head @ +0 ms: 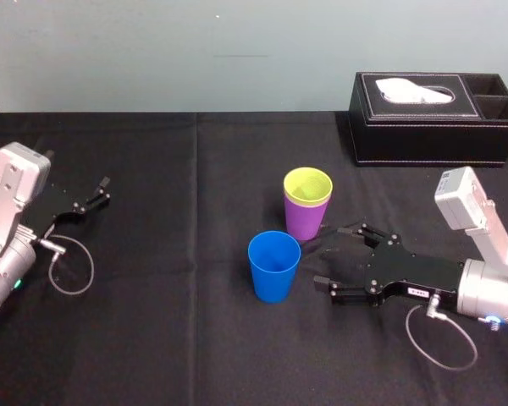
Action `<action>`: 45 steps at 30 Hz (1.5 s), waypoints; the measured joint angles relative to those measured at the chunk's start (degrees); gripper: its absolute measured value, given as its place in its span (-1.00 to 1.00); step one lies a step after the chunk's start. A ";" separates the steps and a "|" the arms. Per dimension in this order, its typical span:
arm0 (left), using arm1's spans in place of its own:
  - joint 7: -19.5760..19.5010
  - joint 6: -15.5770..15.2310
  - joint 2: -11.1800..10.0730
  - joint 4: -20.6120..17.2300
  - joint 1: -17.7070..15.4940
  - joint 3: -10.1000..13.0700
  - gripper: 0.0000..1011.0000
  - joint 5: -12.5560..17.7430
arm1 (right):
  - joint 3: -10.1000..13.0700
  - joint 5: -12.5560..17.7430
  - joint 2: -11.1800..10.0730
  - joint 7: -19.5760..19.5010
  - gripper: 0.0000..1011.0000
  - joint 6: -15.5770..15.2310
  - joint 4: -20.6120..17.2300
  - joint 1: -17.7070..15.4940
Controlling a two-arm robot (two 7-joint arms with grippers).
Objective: Stack the three plastic cups sequentially using one hand.
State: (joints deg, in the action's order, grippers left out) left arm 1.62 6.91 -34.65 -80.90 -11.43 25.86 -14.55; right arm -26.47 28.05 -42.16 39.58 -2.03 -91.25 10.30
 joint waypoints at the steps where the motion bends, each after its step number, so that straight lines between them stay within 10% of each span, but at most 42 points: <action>1: 0.00 0.00 0.00 0.00 0.00 0.00 1.00 0.00 | -0.16 0.01 0.16 0.12 0.98 0.00 0.28 0.18; 45: 0.00 0.00 0.00 0.00 0.00 0.00 1.00 0.00 | -8.76 -1.19 7.64 4.61 0.98 -1.66 10.75 10.24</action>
State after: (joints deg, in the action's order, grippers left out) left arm 1.62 6.91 -34.65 -80.90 -11.43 25.86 -14.55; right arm -35.23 26.86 -34.52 44.19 -3.69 -80.50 20.55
